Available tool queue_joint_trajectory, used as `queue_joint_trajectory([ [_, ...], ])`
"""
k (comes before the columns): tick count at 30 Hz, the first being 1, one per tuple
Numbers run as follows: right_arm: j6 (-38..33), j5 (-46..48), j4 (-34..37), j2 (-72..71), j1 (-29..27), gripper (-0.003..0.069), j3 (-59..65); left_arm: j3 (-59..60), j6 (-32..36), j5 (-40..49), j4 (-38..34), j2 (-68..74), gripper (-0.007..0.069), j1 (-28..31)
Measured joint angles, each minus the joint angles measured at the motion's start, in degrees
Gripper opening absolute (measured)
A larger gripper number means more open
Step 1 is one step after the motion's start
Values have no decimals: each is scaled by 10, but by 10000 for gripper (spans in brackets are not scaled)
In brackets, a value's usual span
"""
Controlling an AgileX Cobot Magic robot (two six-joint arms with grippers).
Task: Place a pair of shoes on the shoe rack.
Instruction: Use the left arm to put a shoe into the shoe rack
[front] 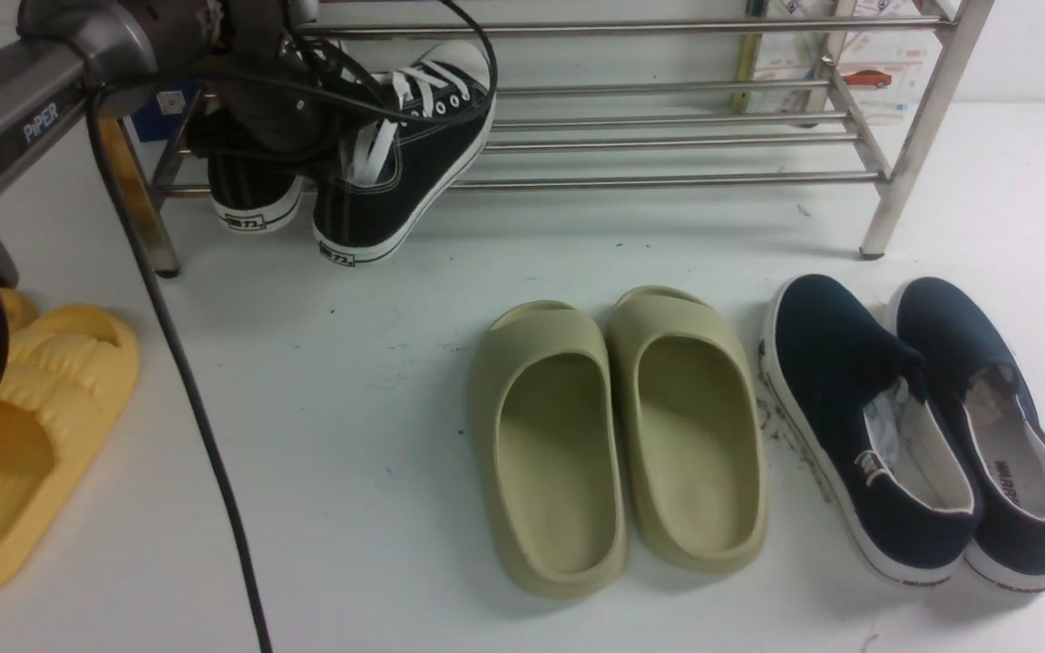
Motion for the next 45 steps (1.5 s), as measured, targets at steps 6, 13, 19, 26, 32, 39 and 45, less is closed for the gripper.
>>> queue_joint_trajectory([
  [6,0,0,0,0,0,246,0,-4,-10,-9,-1,1,-11,2],
  [13,0,0,0,0,0,246,0,-4,-18,-20,-2,1,-4,2],
  [19,0,0,0,0,0,246,0,-4,-29,-37,-4,5,19,2],
  [26,0,0,0,0,0,246,0,-5,-59,-53,-9,16,108,2],
  [32,0,0,0,0,0,246,0,-9,-61,-57,-9,15,245,2],
  [39,0,0,0,0,0,246,0,-9,-47,-22,-6,-6,311,2],
  [45,0,0,0,0,0,246,0,-10,-1,65,-4,-54,284,2],
])
